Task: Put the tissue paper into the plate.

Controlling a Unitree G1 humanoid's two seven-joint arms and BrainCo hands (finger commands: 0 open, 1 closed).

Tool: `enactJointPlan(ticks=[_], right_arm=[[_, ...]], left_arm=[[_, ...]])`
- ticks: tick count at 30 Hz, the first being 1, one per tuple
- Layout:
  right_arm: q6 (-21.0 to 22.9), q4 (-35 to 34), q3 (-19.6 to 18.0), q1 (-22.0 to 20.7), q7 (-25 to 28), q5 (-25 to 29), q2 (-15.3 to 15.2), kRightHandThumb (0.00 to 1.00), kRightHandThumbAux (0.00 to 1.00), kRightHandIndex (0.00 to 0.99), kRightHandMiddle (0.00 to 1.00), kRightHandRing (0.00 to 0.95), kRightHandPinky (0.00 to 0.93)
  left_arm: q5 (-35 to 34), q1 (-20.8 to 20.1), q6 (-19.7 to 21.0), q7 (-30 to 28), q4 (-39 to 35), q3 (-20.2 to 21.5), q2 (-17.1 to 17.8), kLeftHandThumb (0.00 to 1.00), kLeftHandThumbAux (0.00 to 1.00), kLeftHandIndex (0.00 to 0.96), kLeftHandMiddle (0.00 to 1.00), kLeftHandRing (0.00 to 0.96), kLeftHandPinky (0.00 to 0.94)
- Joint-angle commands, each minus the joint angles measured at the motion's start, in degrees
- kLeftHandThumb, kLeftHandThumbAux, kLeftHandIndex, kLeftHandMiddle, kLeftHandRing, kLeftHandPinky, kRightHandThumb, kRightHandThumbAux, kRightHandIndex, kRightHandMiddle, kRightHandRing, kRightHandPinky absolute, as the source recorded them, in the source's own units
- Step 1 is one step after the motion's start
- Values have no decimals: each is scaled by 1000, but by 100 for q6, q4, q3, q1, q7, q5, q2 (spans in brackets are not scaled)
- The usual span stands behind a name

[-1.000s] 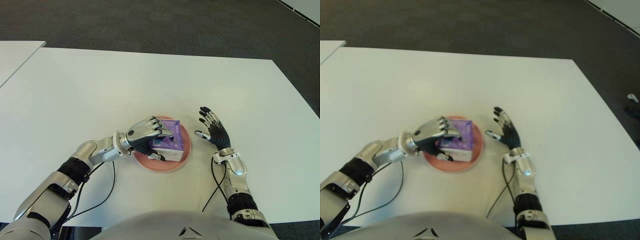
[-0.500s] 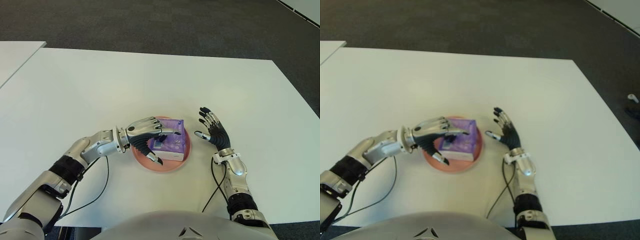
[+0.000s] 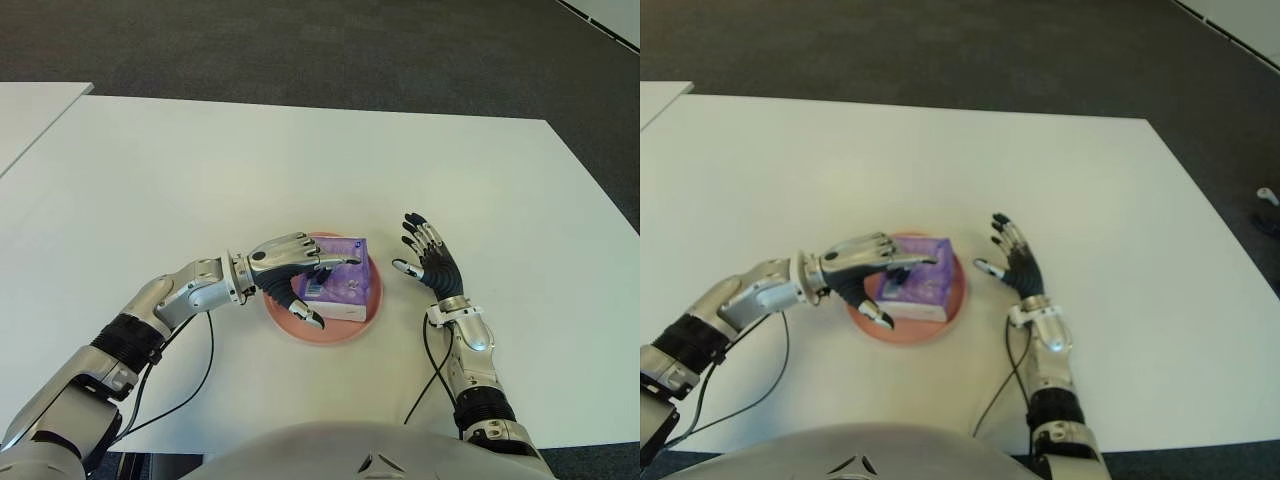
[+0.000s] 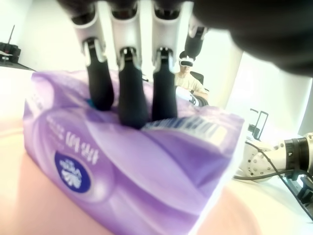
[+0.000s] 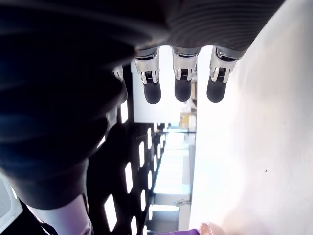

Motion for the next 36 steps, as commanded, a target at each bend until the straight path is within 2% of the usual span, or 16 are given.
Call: enactJointPlan(ticks=[1,11,17,19,23,27,31,33,35,36], right_arm=[[250,390,78,539,-16,29,233,0,802,0,0,0,0],[-67,556,76,498,49,1,218,0,802,0,0,0,3],[-142,624,88,478,127,-13,189,0,808,0,0,0,3],[-155,652,88,465,143,-24,183,0,809,0,0,0,2],[-193,738,103,431,128,-90,166,0,799,0,0,0,0],[-199,757,126,409,58,-163,168,0,781,0,0,0,0],[-196,754,144,400,-4,-212,174,0,772,0,0,0,0],[-179,734,154,399,-23,-228,178,0,768,0,0,0,0],[-163,722,165,396,-40,-241,183,0,764,0,0,0,0],[-152,717,172,394,-46,-245,183,0,762,0,0,0,0]], left_arm=[[113,159,113,-256,26,20,39,131,194,0,0,0,0],[-59,235,336,-479,-234,242,62,89,273,0,0,0,0],[-496,45,498,-881,-423,501,212,76,294,0,0,0,0],[-841,-43,627,-1155,-612,650,316,74,295,0,0,0,0],[-2138,-178,1175,-1768,-1175,1107,494,78,299,0,0,0,0],[-3418,-10,1668,-2233,-1468,1388,517,89,323,0,0,0,0],[-4443,113,2009,-2617,-1447,1538,367,87,362,0,0,0,0],[-4935,36,2114,-2844,-1248,1708,292,82,382,0,0,0,0],[-5166,-172,2145,-2998,-861,1840,137,76,396,0,0,0,0],[-5196,-364,2339,-2847,-783,1829,-134,72,403,0,0,0,0]])
